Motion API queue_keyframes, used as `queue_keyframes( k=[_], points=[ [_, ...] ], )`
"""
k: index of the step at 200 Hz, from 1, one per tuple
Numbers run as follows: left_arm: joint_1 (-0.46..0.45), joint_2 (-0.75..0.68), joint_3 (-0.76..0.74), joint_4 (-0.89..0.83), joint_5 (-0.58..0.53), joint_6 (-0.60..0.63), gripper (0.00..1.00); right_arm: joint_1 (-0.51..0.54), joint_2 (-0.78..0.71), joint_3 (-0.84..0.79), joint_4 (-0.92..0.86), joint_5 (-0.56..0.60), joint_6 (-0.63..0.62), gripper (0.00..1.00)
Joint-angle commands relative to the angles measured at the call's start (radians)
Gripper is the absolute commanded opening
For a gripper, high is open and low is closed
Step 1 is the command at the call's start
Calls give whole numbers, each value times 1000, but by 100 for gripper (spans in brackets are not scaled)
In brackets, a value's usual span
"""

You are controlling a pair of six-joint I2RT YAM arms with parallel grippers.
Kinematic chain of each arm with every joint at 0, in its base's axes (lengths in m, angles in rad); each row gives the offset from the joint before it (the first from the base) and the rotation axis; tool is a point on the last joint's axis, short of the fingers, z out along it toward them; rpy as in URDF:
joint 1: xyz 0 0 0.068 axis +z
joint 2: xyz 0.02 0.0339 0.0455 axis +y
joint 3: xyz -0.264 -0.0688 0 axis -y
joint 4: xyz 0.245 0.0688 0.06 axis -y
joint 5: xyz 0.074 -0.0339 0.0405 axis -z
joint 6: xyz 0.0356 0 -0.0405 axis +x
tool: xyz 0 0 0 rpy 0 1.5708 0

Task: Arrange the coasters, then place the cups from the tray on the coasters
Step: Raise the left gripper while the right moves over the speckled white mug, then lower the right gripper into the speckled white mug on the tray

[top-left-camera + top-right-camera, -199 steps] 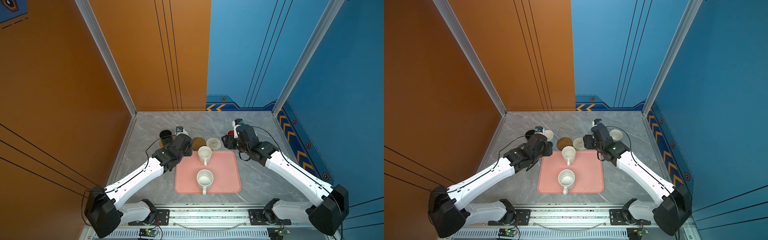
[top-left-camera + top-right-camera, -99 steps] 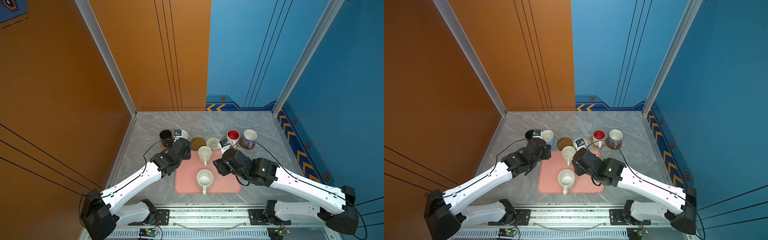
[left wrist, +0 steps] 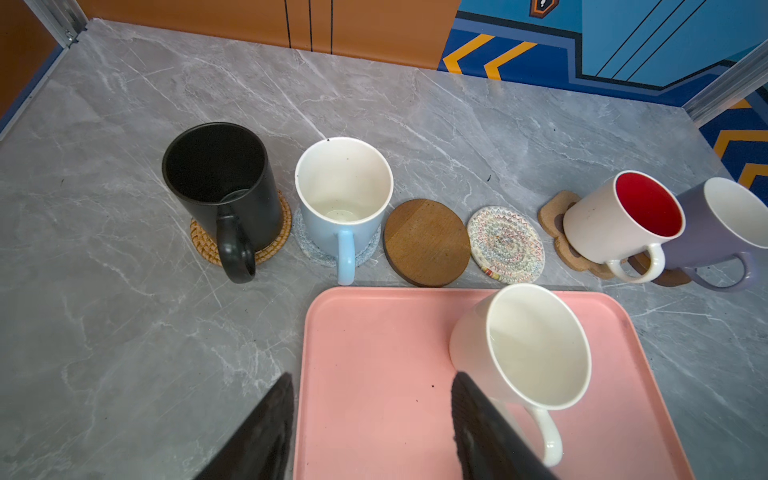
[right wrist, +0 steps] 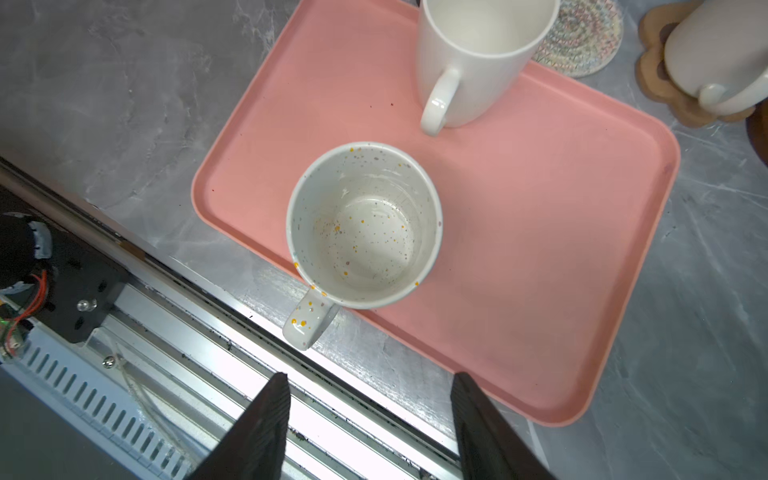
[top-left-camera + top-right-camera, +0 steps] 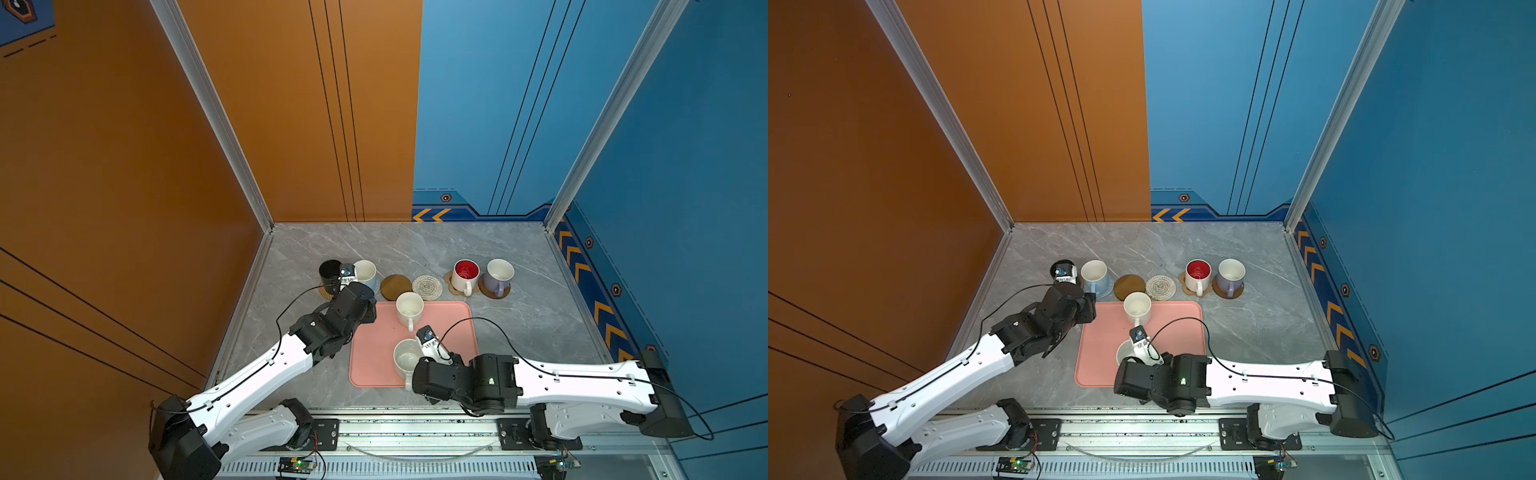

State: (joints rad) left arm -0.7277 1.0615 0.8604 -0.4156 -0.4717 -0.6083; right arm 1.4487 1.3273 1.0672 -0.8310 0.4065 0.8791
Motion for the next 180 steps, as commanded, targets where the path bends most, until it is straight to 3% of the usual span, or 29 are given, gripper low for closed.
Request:
queue_keyframes(
  k=[1,47,180],
  points=[
    [-9,-28,-21,-15,-19,-15,61,14,32,-11,-33,34,97,63],
    [-7,-47,-26,-15,-13,-13,62,17,99,-21,65,-2,105,65],
    [-3,-46,-15,-15,-13,14,63,-16,263,40,94,-75,64,65]
  ],
)
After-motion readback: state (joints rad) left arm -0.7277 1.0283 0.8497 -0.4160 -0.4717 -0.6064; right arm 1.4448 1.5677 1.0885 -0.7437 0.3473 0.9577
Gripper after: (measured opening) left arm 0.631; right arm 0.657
